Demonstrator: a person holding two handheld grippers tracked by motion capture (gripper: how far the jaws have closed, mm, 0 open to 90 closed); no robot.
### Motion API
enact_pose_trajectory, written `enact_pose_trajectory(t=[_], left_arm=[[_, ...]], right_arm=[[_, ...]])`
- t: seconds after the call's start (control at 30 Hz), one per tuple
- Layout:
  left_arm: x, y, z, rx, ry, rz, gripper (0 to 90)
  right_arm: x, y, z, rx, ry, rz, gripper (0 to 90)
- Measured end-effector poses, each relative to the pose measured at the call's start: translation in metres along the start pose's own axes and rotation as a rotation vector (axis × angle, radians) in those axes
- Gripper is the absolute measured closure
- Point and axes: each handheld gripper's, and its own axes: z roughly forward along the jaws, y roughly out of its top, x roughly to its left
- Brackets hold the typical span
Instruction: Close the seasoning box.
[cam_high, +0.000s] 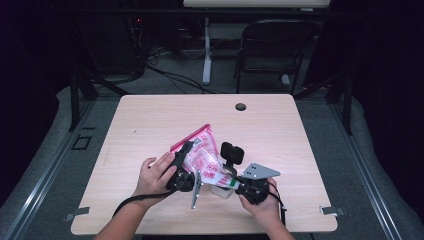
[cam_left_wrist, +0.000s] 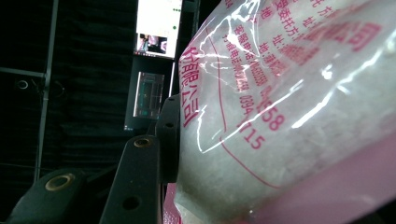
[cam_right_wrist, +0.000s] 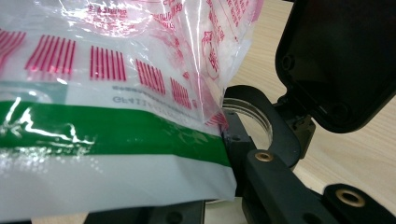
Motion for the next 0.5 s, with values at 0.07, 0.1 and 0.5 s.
enact_pose_trajectory(t=[0.07, 0.1, 0.5], left_arm=[[-0.0005, 0.0001, 0.0001, -0.006, 0.003, 0.004, 63.6], [-0.0002, 0.0004, 0.0000, -0.006, 0.009, 0.009, 63.6], [-0.0015, 0.0020, 0.0005, -0.006, 0.003, 0.019, 63.3]], right_arm=[[0.0000, 0.0000, -0.0004, 0.001, -0.003, -0.001, 88.1], [-0.0001, 0.0000, -0.0005, -0.004, -0.002, 0.001, 88.1], [-0.0015, -0.0005, -0.0004, 0.002, -0.021, -0.009, 88.1]])
